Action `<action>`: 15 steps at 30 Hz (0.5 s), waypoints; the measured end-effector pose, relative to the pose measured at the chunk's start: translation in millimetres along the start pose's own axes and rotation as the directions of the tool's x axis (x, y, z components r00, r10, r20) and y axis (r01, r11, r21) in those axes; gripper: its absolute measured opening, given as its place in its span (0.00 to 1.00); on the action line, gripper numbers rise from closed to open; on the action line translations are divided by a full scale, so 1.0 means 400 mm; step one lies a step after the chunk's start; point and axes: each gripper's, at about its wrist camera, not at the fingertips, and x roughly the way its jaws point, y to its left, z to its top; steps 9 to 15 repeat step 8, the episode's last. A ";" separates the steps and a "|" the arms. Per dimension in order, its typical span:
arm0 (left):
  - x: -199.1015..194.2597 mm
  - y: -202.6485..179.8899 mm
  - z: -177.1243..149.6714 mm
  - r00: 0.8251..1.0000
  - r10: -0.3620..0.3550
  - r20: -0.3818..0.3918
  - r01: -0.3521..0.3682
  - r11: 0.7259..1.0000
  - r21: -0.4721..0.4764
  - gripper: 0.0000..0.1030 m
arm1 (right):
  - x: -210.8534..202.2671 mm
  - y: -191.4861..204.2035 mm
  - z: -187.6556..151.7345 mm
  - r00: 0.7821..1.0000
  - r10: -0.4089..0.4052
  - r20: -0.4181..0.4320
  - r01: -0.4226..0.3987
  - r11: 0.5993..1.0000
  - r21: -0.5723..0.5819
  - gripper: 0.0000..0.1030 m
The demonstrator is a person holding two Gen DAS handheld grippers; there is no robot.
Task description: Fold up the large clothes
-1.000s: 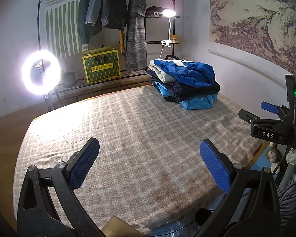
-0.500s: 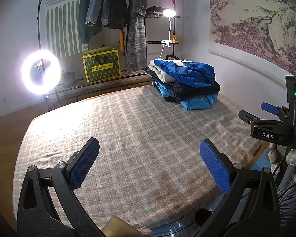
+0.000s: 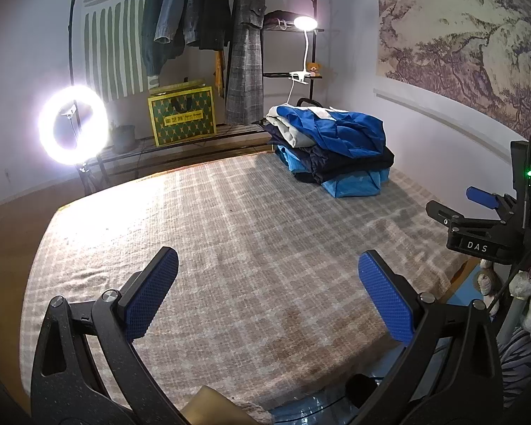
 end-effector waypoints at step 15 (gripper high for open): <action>0.001 -0.003 0.009 1.000 0.009 0.013 -0.009 1.000 -0.005 1.00 | -0.001 0.000 -0.001 1.000 0.000 -0.001 0.000 1.000 0.000 1.00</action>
